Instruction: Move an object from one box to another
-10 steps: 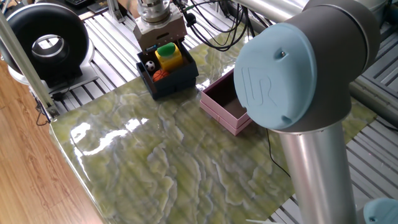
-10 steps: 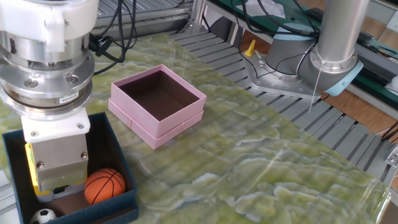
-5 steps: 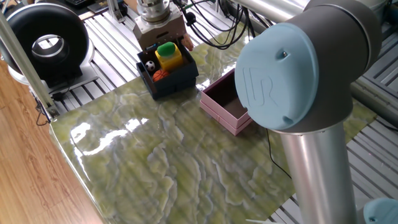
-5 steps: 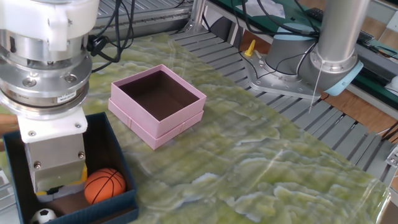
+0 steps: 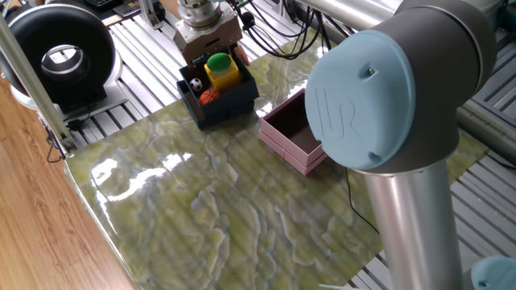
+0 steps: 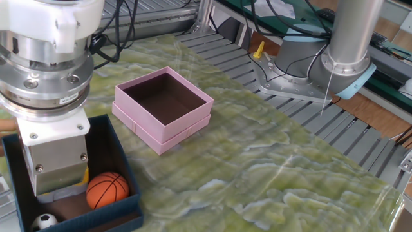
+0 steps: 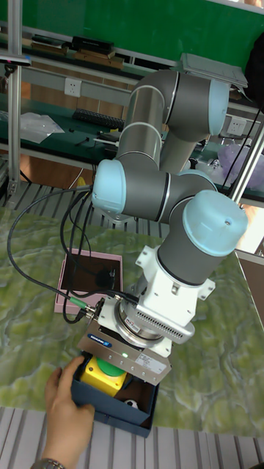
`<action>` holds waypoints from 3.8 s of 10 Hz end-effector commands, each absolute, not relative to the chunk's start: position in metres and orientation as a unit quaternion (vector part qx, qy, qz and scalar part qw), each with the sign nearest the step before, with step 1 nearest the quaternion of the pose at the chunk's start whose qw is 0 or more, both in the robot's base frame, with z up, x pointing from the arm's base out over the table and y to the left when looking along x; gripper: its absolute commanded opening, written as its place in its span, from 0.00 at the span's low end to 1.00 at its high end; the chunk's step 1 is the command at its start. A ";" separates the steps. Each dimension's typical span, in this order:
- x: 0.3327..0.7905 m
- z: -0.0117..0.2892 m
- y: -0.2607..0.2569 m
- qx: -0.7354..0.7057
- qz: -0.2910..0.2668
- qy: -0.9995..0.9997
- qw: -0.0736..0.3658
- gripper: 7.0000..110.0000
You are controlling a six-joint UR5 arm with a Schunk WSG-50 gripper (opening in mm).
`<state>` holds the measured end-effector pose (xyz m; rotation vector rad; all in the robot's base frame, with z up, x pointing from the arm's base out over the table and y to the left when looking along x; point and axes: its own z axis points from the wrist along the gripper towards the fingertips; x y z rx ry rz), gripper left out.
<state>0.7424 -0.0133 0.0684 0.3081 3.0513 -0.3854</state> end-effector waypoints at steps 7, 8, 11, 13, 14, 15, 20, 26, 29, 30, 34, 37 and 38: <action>0.735 0.069 -0.001 0.105 -0.101 0.989 0.011 0.00; 0.735 0.074 -0.002 0.103 -0.100 0.990 0.007 0.00; 0.738 0.098 0.000 0.089 -0.088 0.992 -0.002 0.00; 0.737 0.108 0.003 0.079 -0.082 0.993 -0.005 0.00; 0.740 0.112 0.003 0.073 -0.083 0.994 -0.006 0.00; 0.745 0.116 0.007 0.069 -0.079 0.994 -0.006 0.00; 0.746 0.136 0.021 0.060 -0.068 0.996 -0.023 0.00; 0.740 0.154 0.021 0.054 -0.060 0.996 -0.034 0.00; 0.731 0.169 0.017 0.052 -0.061 0.996 -0.041 0.00; 0.727 0.173 0.017 0.051 -0.060 0.996 -0.043 0.00; 0.702 0.195 0.022 0.049 -0.043 0.997 -0.051 0.00; 0.675 0.209 0.020 0.047 -0.037 0.996 -0.059 0.00; 0.667 0.213 0.017 0.047 -0.036 0.996 -0.060 0.00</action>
